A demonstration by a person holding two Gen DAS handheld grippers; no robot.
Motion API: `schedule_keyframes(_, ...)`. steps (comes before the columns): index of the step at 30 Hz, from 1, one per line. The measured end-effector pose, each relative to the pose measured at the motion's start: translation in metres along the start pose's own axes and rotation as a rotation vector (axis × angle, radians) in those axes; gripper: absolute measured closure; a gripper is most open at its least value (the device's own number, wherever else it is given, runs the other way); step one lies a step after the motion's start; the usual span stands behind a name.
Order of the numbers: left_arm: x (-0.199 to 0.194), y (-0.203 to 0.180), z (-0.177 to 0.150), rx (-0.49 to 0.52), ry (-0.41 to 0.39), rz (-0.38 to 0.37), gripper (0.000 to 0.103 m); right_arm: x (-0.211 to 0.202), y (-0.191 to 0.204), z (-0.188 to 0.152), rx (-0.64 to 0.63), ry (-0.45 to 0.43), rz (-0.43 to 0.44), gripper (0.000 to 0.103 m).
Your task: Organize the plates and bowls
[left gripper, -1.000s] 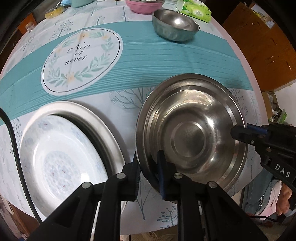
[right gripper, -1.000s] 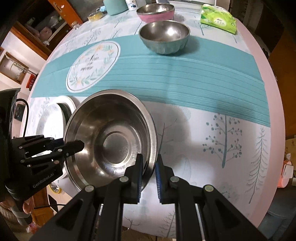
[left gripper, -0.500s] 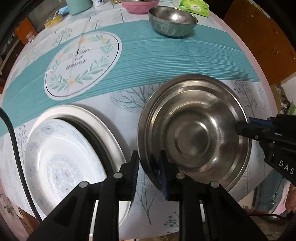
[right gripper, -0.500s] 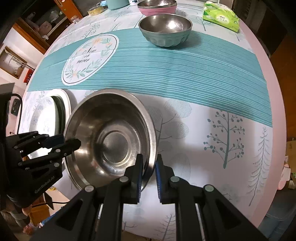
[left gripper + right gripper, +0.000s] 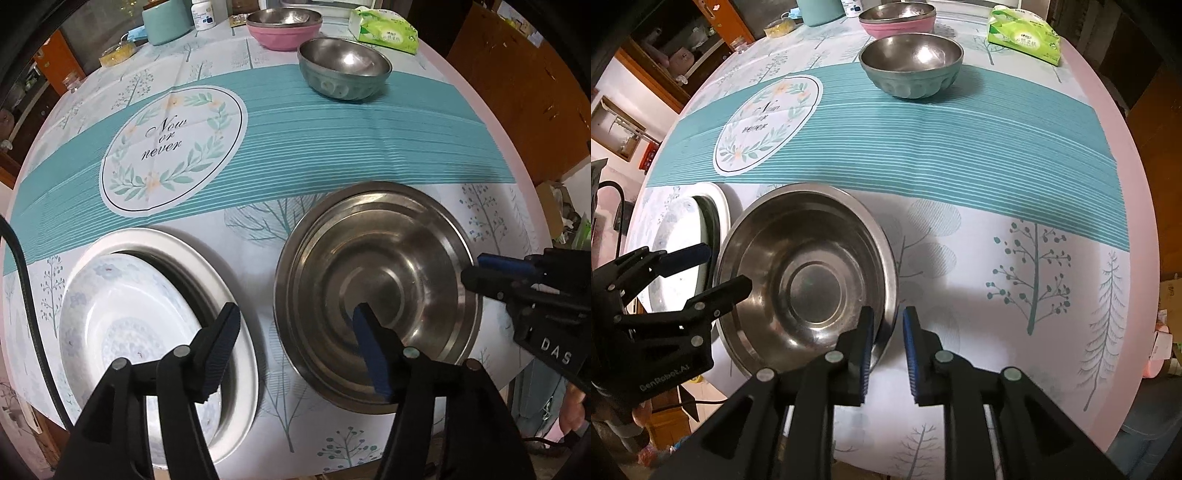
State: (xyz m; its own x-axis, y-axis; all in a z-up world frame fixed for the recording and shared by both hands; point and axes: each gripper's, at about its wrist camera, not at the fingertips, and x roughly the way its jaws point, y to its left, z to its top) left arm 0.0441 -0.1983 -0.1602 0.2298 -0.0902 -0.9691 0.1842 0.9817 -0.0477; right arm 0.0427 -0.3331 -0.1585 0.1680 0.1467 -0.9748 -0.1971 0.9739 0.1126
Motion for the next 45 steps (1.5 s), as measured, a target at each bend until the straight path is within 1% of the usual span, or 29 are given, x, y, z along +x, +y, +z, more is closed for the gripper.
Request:
schedule_keyframes(3,-0.001,-0.002,0.001,-0.004,-0.008,0.003,0.035,-0.002,0.0,-0.001,-0.007,-0.006,0.003,0.082)
schedule_keyframes(16,-0.017,-0.014,-0.002,-0.025,-0.032,0.011,0.035,-0.018,-0.008,-0.008,-0.026,-0.048,0.036,0.082)
schedule_keyframes(20,-0.029,-0.022,-0.003,-0.018,-0.057,0.026,0.034,-0.027,-0.015,-0.012,-0.026,-0.07,0.053,0.082)
schedule_keyframes(25,-0.046,-0.027,-0.003,-0.002,-0.094,0.055,0.03,-0.033,-0.022,-0.016,-0.015,-0.088,0.077,0.082)
schedule_keyframes(29,-0.058,-0.027,0.002,0.013,-0.119,0.07,0.03,-0.037,-0.026,-0.016,-0.002,-0.104,0.092,0.082)
schedule_keyframes(35,-0.076,-0.021,0.027,0.034,-0.166,0.072,0.03,-0.052,-0.032,-0.003,0.02,-0.154,0.105,0.082)
schedule_keyframes(36,-0.079,-0.019,0.035,0.04,-0.178,0.071,0.028,-0.054,-0.032,0.001,0.02,-0.162,0.1,0.082)
schedule_keyframes(37,-0.082,-0.017,0.041,0.043,-0.188,0.072,0.025,-0.057,-0.033,0.005,0.021,-0.171,0.096,0.082)
schedule_keyframes(40,-0.092,-0.009,0.066,0.043,-0.233,0.076,0.022,-0.069,-0.037,0.022,0.022,-0.207,0.087,0.082)
schedule_keyframes(41,-0.094,-0.007,0.074,0.043,-0.244,0.076,0.022,-0.073,-0.038,0.028,0.022,-0.22,0.082,0.081)
schedule_keyframes(42,-0.097,-0.004,0.085,0.042,-0.253,0.075,0.022,-0.077,-0.039,0.036,0.021,-0.235,0.074,0.078)
schedule_keyframes(44,-0.102,0.001,0.104,0.041,-0.277,0.072,0.022,-0.085,-0.042,0.053,0.025,-0.266,0.052,0.074)
schedule_keyframes(45,-0.104,0.003,0.111,0.041,-0.286,0.073,0.022,-0.089,-0.043,0.06,0.025,-0.28,0.044,0.074)
